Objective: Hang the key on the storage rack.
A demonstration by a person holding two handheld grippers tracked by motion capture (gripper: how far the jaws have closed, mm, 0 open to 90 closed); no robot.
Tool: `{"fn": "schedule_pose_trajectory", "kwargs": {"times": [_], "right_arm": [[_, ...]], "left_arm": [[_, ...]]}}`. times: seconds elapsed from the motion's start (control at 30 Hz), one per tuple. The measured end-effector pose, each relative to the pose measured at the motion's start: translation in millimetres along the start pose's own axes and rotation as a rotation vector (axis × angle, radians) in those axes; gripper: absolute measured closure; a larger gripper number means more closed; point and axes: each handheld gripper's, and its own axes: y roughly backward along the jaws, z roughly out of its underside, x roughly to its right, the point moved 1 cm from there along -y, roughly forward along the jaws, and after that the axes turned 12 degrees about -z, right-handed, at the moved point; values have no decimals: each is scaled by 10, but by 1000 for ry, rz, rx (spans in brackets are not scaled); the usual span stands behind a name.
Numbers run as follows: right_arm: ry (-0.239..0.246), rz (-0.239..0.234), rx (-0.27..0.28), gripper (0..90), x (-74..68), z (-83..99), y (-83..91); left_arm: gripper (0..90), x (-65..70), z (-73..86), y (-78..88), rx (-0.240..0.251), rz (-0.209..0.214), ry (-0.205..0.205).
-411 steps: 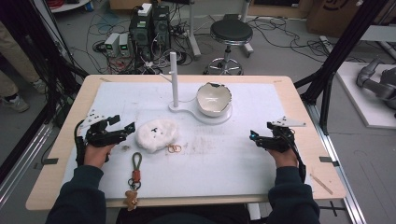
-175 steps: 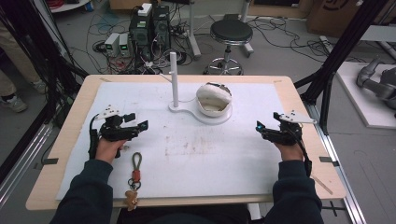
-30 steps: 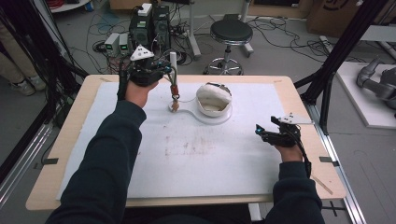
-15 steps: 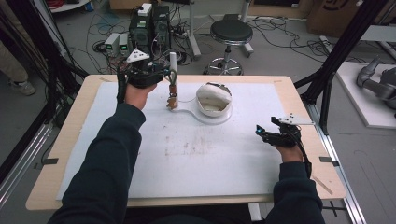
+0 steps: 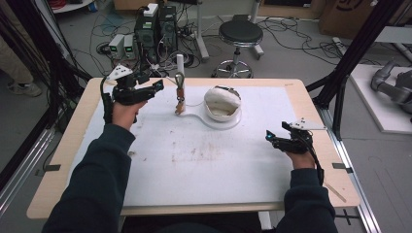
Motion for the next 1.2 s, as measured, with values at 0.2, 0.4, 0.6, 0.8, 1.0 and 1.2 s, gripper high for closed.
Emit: {"fn": "schedule_pose_trajectory", "kwargs": {"times": [0.2,0.4,0.6,0.8,1.0,1.2], "right_arm": [[1,-2,1,240,-4,8,7],[2,-11,1,240,-7,35,30],[-3,-18,-1,233,1,73,60],[-3,-18,3,222,7,74,58],[-1,-22,1,221,-24,66,37],[0,-23,0,221,-69,53,34]], "left_arm": [[203,-33,233,202,-15,29,-66],[204,-70,524,391,-23,50,-75],[205,-98,860,441,-54,50,-80],[206,-136,1109,500,-99,31,-74],[207,-182,1200,572,-121,-7,-41],[204,-171,1186,597,-109,-15,-40]]}}
